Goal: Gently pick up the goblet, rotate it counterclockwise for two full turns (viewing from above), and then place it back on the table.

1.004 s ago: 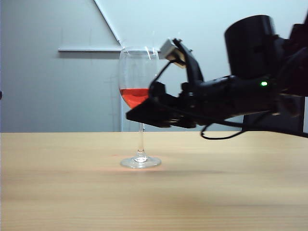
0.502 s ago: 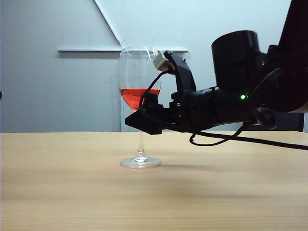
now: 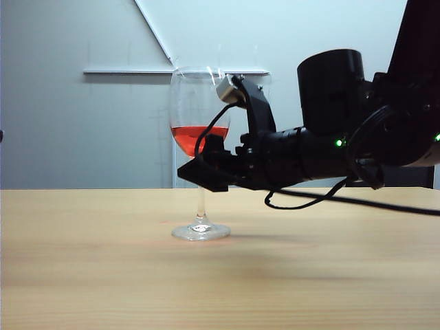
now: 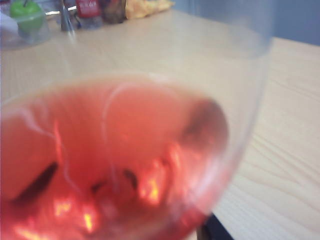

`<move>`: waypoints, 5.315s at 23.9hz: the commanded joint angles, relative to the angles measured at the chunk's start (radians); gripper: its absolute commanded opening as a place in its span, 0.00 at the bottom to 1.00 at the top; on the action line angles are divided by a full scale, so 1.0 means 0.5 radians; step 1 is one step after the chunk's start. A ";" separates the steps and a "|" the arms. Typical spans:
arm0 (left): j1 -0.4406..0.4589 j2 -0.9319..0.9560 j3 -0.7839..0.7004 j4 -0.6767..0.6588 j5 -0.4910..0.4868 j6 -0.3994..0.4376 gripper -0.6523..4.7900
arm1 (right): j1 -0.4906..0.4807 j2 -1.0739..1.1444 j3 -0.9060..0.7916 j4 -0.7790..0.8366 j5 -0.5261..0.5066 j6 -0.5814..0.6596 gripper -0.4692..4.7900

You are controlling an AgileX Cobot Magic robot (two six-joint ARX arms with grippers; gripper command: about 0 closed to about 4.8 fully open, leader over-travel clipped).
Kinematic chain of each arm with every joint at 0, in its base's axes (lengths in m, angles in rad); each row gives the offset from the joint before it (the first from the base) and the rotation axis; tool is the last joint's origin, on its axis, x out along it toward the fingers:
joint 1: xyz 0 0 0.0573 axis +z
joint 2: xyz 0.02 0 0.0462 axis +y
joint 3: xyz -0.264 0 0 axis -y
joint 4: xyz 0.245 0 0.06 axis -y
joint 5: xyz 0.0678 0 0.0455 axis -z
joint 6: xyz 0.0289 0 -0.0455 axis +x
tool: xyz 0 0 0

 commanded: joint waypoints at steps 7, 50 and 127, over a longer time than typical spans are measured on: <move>-0.002 0.002 0.008 0.026 0.008 0.002 0.11 | 0.005 0.013 0.031 0.118 0.019 0.037 0.56; -0.002 0.001 0.008 0.026 0.008 0.002 0.11 | 0.015 0.019 0.031 0.246 0.018 0.183 0.08; -0.002 -0.170 0.008 0.026 0.008 0.002 0.11 | -0.003 -0.903 -0.327 -0.052 0.581 0.829 0.08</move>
